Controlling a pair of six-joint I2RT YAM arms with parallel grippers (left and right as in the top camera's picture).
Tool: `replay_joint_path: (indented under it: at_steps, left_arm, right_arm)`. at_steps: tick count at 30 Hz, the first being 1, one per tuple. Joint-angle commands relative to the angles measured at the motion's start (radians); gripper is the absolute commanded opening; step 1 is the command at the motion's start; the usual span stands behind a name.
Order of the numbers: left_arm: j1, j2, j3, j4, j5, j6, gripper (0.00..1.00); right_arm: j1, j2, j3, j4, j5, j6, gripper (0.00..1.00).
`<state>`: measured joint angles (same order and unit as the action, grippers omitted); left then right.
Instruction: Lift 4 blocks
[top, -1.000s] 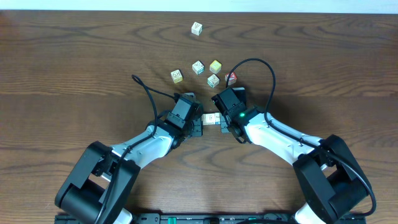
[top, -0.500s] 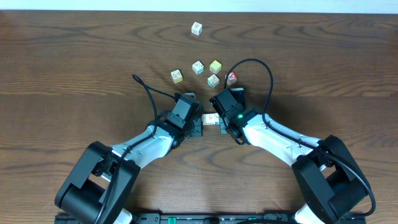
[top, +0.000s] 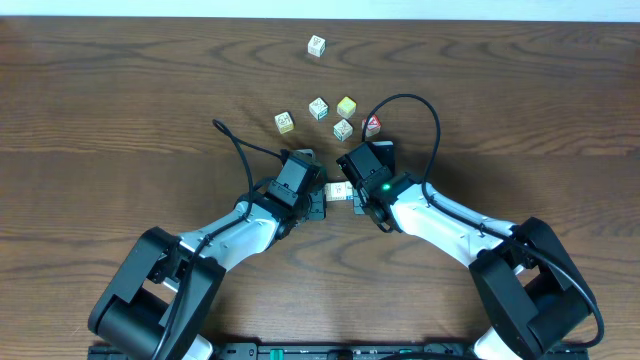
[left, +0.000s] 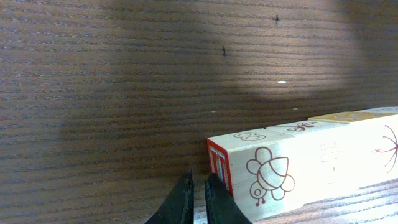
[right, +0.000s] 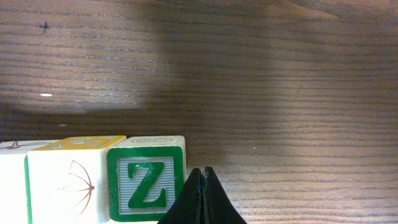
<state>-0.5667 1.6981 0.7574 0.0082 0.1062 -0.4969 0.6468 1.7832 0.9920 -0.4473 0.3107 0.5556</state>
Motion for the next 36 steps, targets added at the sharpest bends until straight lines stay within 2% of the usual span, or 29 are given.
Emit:
replay_joint_path:
  at_steps: [1,36]
  left_arm:
    - [-0.045,0.0,0.012,0.022,0.136,0.017,0.11]
    - [-0.045,0.0,0.012,0.015,0.116,0.017,0.1]
  right_arm:
    - [0.052,0.003,0.026,0.029,-0.143,0.035,0.01]
    - [-0.074,0.003,0.026,-0.014,-0.158,0.064,0.01]
